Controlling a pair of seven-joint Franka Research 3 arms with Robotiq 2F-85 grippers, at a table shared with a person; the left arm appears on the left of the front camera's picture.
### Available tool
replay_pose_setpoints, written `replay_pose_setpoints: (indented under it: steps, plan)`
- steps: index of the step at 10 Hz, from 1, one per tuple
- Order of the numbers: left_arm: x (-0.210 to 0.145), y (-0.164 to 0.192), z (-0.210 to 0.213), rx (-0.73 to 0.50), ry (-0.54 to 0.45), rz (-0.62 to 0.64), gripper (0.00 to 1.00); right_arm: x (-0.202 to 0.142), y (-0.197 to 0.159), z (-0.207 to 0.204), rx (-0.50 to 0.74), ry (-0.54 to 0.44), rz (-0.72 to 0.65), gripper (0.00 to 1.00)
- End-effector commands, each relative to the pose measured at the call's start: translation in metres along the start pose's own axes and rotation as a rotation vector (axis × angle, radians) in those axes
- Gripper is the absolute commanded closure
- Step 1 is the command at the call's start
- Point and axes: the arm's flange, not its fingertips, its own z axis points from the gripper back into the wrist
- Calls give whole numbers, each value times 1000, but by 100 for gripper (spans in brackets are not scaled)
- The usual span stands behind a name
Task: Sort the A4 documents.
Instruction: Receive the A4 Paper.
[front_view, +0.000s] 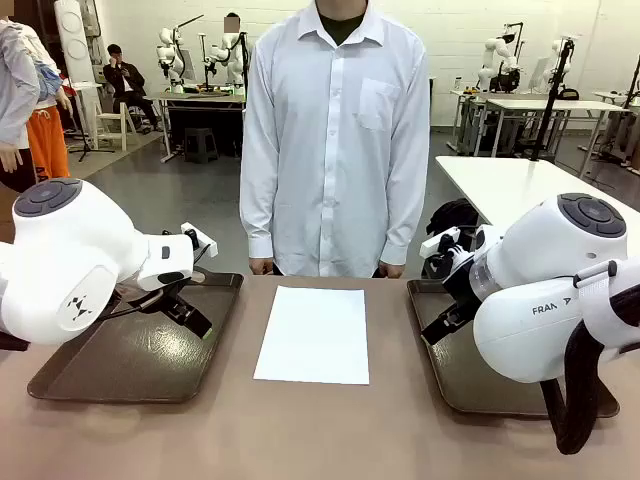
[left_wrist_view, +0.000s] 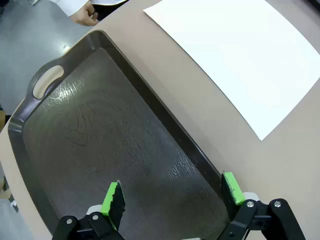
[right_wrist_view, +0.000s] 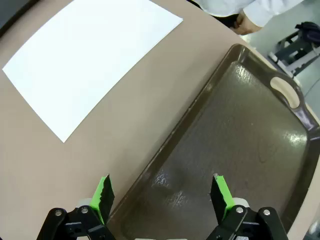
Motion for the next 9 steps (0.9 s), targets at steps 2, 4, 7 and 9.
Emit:
replay_pose_setpoints:
  steps: [2, 4, 7, 9]
  plan:
    - [0, 0, 0, 0, 0, 0, 0, 0, 0, 0, 0, 0, 0, 0]
    - [0, 0, 0, 0, 0, 0, 0, 0, 0, 0, 0, 0, 0, 0]
    - [0, 0, 0, 0, 0, 0, 0, 0, 0, 0, 0, 0, 0, 0]
    - [0, 0, 0, 0, 0, 0, 0, 0, 0, 0, 0, 0, 0, 0]
